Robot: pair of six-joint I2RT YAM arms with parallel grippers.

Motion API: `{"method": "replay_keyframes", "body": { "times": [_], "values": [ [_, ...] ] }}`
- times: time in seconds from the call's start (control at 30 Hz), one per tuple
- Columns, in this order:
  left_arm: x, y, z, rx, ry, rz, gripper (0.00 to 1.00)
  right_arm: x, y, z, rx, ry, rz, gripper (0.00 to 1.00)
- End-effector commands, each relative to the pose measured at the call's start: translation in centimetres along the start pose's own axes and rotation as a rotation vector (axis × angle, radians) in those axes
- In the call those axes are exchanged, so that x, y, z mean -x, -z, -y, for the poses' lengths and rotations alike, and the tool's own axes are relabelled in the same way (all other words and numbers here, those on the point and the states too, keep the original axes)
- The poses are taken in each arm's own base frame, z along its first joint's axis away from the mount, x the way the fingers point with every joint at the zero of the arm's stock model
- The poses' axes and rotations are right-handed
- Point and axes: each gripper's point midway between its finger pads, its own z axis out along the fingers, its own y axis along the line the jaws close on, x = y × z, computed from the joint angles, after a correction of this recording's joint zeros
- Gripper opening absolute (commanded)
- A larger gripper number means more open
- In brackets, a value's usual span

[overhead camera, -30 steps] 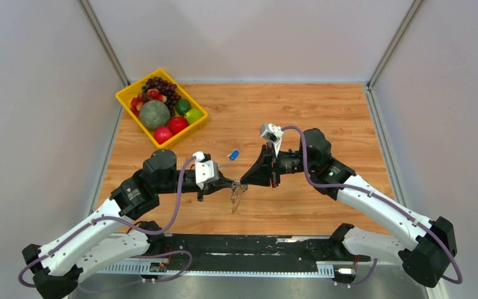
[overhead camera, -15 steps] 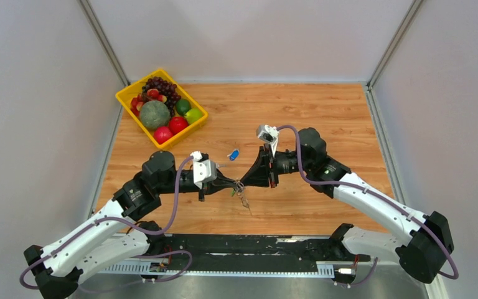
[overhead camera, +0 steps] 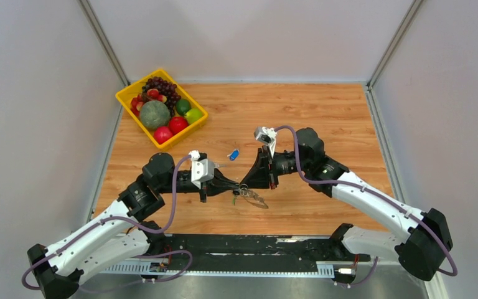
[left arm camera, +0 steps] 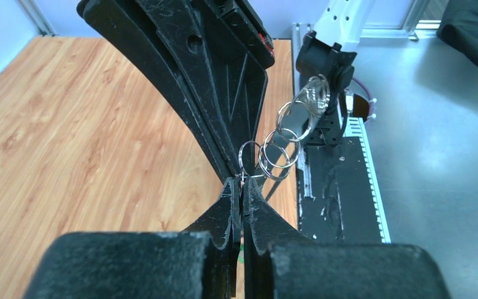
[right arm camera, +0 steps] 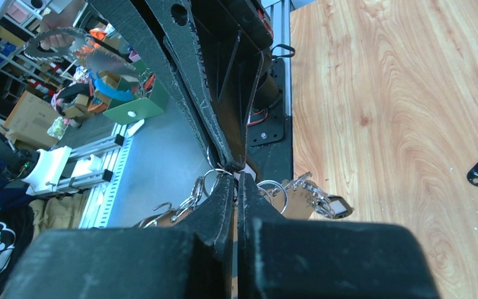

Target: Remove the keys from the keyring

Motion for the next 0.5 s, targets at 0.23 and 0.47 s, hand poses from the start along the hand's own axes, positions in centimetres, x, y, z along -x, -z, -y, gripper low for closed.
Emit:
{"method": "replay_keyframes", "body": {
  "times": [0.23,0.47],
  "values": [
    [6.5,-0.6,0.1,-0.015,-0.152,0.300,0.00,-0.1,-3.3,0.0,0.006,0.065,0.007,0.00],
    [7.7,1.0,-1.0,0.117,-0.157,0.390,0.00,-1.2,-3.2,0.6,-0.023,0.067,-0.014,0.00]
  ]
}}
